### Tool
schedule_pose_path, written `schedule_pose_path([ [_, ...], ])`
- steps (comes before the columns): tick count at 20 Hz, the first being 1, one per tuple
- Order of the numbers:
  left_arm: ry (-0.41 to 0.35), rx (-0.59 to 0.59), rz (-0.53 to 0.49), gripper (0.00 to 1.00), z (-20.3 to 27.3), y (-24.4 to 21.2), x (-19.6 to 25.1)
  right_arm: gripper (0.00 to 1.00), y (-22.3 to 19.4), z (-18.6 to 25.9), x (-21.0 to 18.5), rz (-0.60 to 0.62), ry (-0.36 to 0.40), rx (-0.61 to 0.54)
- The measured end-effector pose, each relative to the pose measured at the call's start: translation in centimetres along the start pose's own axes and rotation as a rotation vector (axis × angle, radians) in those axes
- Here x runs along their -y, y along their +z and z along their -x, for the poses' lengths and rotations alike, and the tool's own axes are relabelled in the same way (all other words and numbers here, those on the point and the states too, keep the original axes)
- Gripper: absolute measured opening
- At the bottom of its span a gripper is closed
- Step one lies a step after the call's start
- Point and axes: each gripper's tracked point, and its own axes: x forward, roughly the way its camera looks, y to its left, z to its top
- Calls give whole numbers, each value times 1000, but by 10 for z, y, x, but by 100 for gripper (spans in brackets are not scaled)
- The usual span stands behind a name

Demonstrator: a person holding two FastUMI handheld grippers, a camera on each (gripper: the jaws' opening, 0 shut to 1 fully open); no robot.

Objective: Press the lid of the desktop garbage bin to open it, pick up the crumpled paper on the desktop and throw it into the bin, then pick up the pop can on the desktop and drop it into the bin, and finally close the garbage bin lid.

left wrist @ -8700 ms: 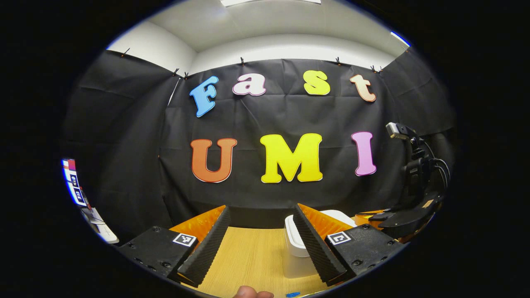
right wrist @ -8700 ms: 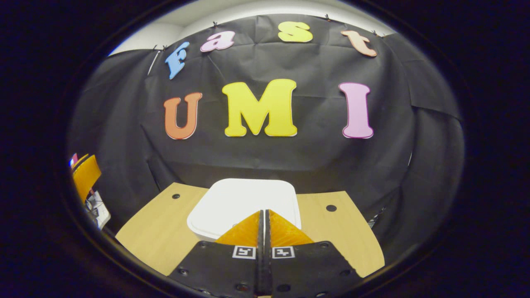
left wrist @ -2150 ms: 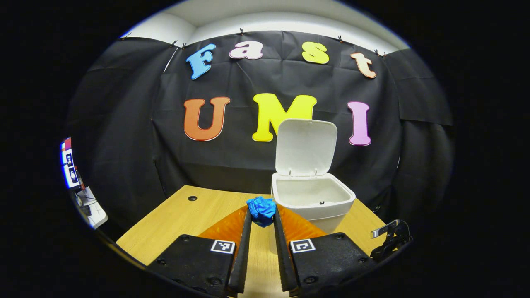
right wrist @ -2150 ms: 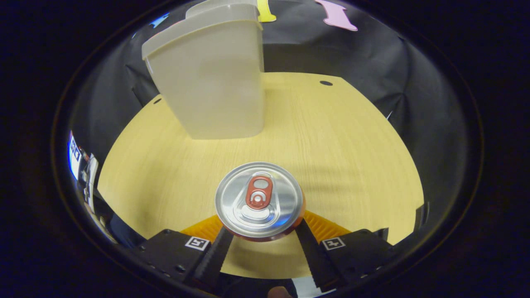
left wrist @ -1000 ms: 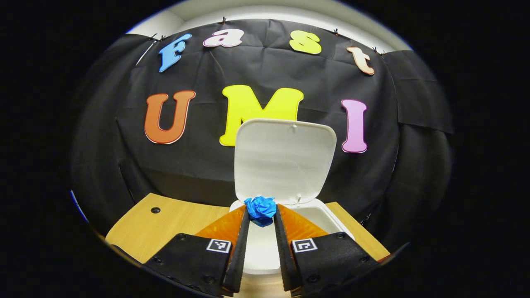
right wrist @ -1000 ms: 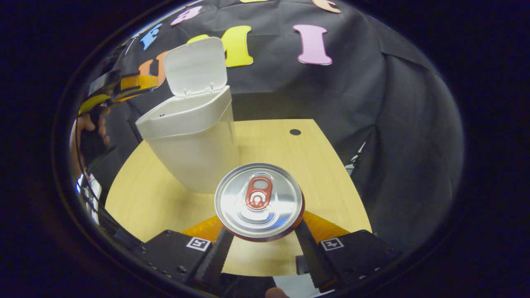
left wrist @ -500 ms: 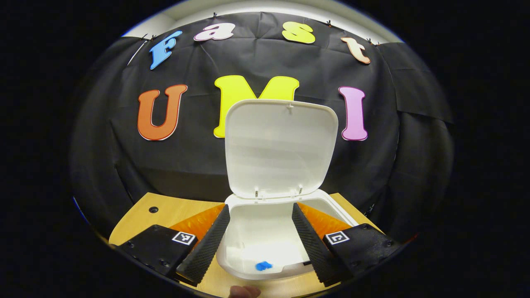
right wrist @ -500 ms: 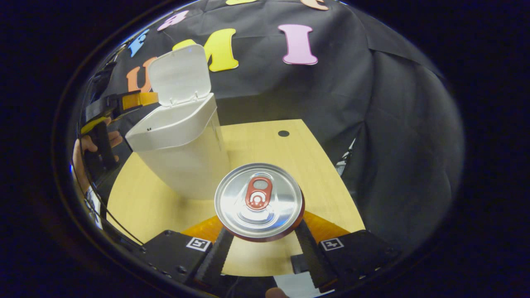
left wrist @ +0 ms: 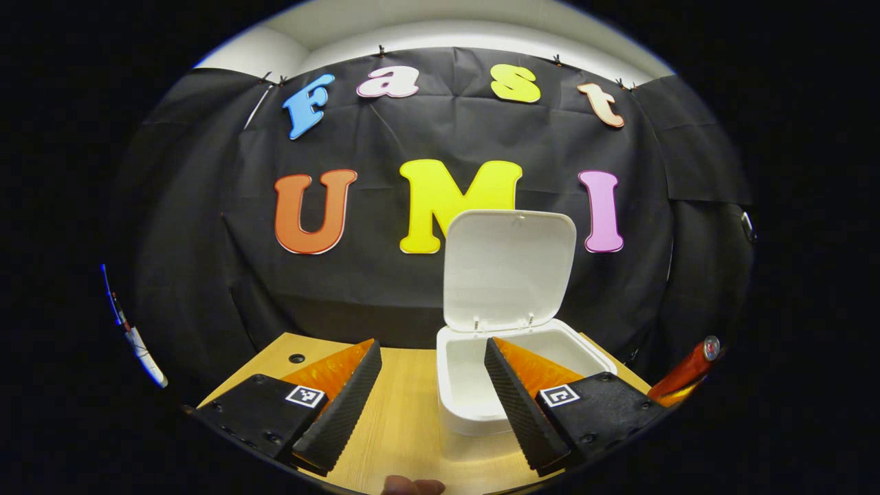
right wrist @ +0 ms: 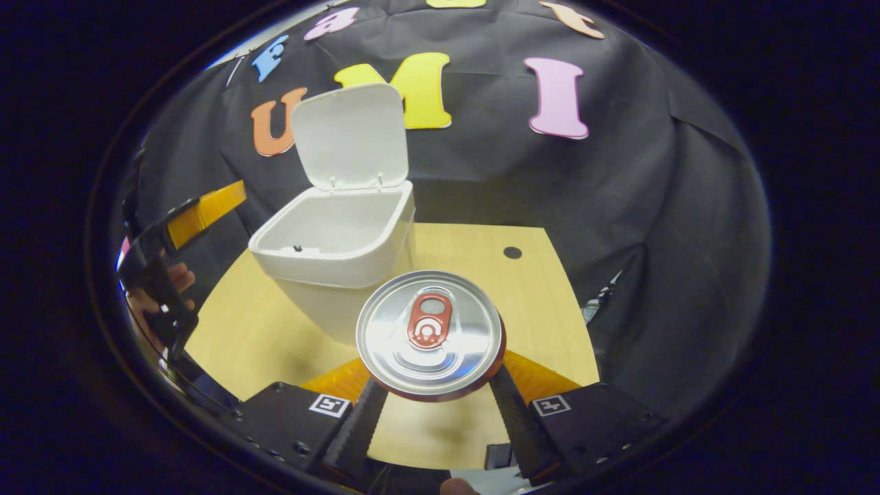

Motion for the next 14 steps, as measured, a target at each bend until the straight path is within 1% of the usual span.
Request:
schedule_pose_path([
  [2, 37, -3, 19, 97, 21, -4, -12, 80, 27, 1, -14, 49, 39, 24],
  [3, 57, 1, 23, 100, 30, -3, -22, 80, 38, 1, -22, 76, 58, 34],
  [4, 76, 9, 18, 97, 37, 0, -32, 81, 51, 0, -30, 99, 75, 45],
  [5, 101, 16, 7, 97, 45, 1, -44, 81, 63, -2, -38, 118, 88, 59],
  [8, 183, 27, -4, 97, 69, 4, -82, 81, 93, -7, -64, 175, 97, 106],
  [12, 293, 46, 3, 97, 104, 6, -127, 81, 107, -20, -113, 211, 170, 98],
  [14, 346, 62, -7, 98, 121, 10, -146, 80, 112, -28, -132, 232, 192, 89],
])
